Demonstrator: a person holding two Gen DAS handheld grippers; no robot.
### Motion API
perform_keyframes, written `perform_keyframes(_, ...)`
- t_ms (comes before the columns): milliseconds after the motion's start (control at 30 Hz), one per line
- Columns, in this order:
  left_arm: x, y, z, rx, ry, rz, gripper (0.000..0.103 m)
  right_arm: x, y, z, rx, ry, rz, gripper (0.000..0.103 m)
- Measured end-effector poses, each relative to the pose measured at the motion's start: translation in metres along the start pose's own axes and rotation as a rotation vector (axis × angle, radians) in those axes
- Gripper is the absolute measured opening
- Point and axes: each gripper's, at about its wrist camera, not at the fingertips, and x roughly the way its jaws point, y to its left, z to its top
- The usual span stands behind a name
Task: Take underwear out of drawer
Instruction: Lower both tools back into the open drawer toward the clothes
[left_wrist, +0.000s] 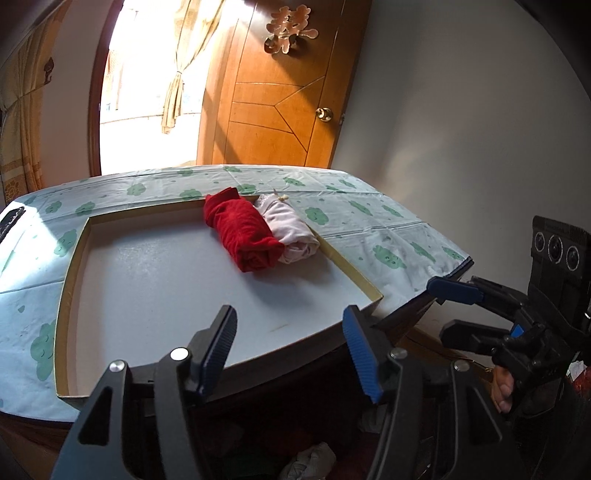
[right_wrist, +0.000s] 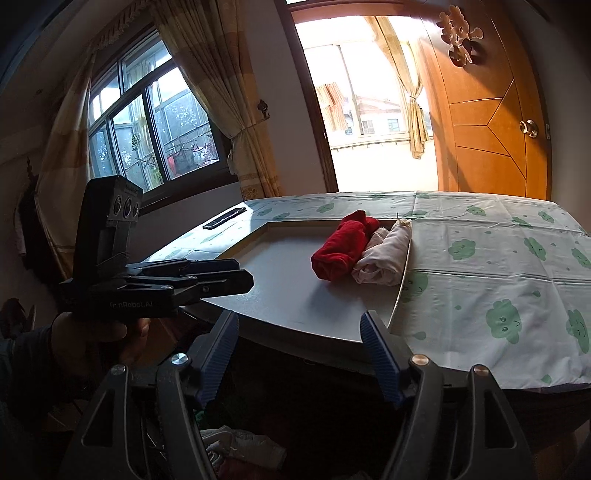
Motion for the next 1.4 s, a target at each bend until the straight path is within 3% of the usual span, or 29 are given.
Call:
perform_keyframes(333,-0.026,0.037,-0.068,-0.067,0.101,0.077,0.066,-0.01,0.015,-0.045,-0.081,0.1,0.018,0.071)
perform_keyframes(633,-0.018,0.052,-0.116,-0.144,0.186,0.091,0.066,0.01,0.021,-0.08,-0.144,0.233,0.035,0.071)
perform_keyframes(800,-0.009,0.05,-0.129,-0.122,0.235,0.102,0.066,0.026,0.024,-0.092,-0.201,0.323,0.073,0.071)
perform_keyframes(1133,0.0,0.044,-0.136,-0.088,0.291,0.092,0.066,0.066,0.034,-0.111,-0.452,0.563,0.138,0.07)
perform_keyframes(1267,0.001,0.046,-0.137,-0.095,0.297,0.09,0.068,0.08,0.042,-0.121,-0.585,0.667,0.184,0.07)
perform_keyframes(1400,0.002,0.046,-0.137,-0.097,0.302,0.089,0.069,0.09,0.047,-0.125,-0.635,0.753,0.278,0.07)
